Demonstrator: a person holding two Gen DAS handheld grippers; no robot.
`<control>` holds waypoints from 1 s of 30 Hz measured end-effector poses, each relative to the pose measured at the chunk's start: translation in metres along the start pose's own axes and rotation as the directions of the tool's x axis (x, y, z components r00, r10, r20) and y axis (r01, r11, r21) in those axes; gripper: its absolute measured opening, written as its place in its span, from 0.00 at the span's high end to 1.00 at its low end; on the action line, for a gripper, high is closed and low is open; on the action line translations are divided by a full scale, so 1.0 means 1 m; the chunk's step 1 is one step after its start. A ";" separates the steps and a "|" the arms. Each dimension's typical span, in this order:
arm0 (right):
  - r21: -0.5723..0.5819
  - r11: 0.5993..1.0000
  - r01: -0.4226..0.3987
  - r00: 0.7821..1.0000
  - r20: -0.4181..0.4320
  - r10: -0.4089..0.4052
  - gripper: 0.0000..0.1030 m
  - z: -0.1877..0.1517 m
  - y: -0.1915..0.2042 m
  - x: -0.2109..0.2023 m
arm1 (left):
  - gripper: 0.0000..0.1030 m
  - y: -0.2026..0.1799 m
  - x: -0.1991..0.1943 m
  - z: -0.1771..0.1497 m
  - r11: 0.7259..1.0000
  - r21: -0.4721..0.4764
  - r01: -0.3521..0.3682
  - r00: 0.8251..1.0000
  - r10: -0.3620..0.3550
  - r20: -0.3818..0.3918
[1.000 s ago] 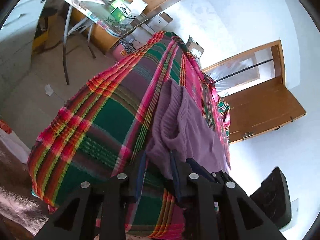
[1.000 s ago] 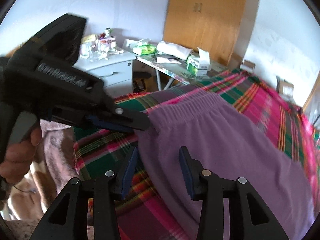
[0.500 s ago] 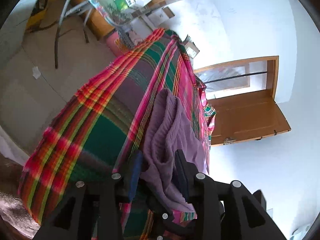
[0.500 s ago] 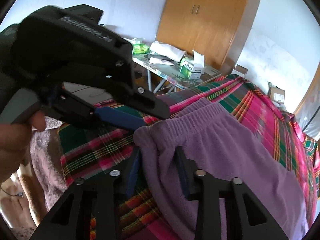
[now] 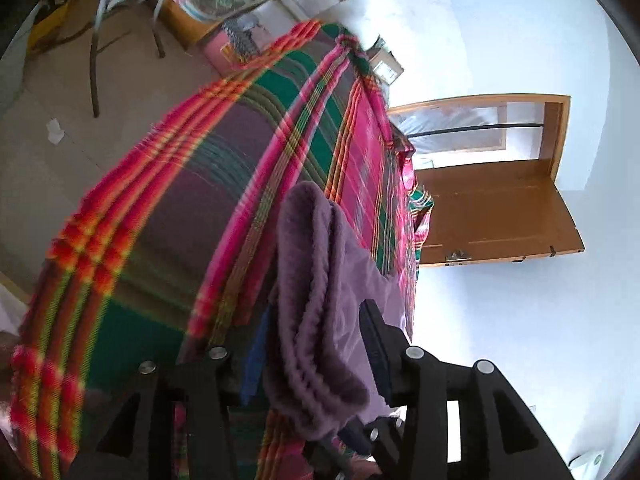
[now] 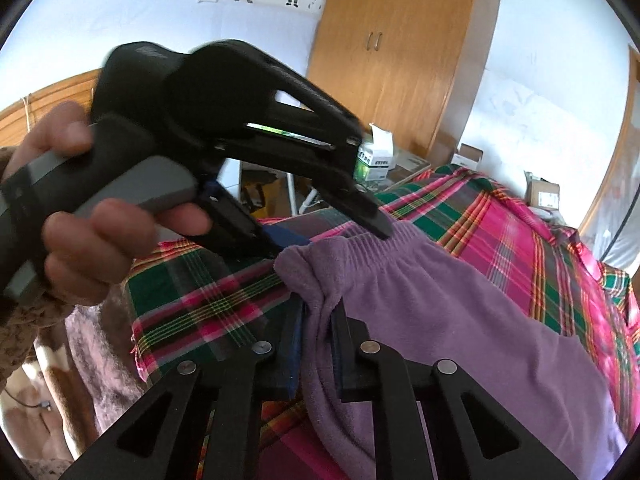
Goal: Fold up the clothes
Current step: 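Grasp the purple fabric edge with the left gripper while the right gripper grasps beside it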
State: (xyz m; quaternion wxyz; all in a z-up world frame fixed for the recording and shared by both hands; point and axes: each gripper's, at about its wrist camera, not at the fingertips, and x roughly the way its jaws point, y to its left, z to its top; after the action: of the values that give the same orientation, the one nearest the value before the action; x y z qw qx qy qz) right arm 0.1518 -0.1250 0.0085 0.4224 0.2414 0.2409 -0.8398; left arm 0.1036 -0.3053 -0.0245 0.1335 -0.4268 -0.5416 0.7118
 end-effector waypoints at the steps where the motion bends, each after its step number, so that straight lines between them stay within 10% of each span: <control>1: 0.000 1.000 -0.001 1.000 0.002 0.001 0.88 0.000 0.000 -0.001 | 0.57 -0.001 0.005 0.002 1.000 0.001 -0.002 1.000 0.002 -0.012; 11: 0.005 1.000 -0.006 1.000 0.018 0.006 0.88 0.000 -0.002 -0.004 | 0.58 -0.018 0.033 0.029 0.998 0.034 -0.044 0.996 0.047 -0.073; 14: 0.004 1.000 -0.002 1.000 0.018 0.002 0.90 0.001 -0.002 -0.003 | 0.86 -0.019 0.038 0.035 0.997 0.041 -0.065 0.996 0.067 -0.063; 30: -0.029 1.000 -0.004 1.000 -0.011 0.004 0.92 0.000 0.006 0.007 | 0.88 0.003 0.027 0.033 0.999 0.003 -0.045 0.998 0.044 0.048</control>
State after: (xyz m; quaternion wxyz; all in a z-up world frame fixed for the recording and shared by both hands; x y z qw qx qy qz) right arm 0.1533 -0.1325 0.0028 0.4263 0.2401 0.2548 -0.8341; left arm 0.0638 -0.3105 -0.0377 0.1055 -0.4214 -0.5335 0.7257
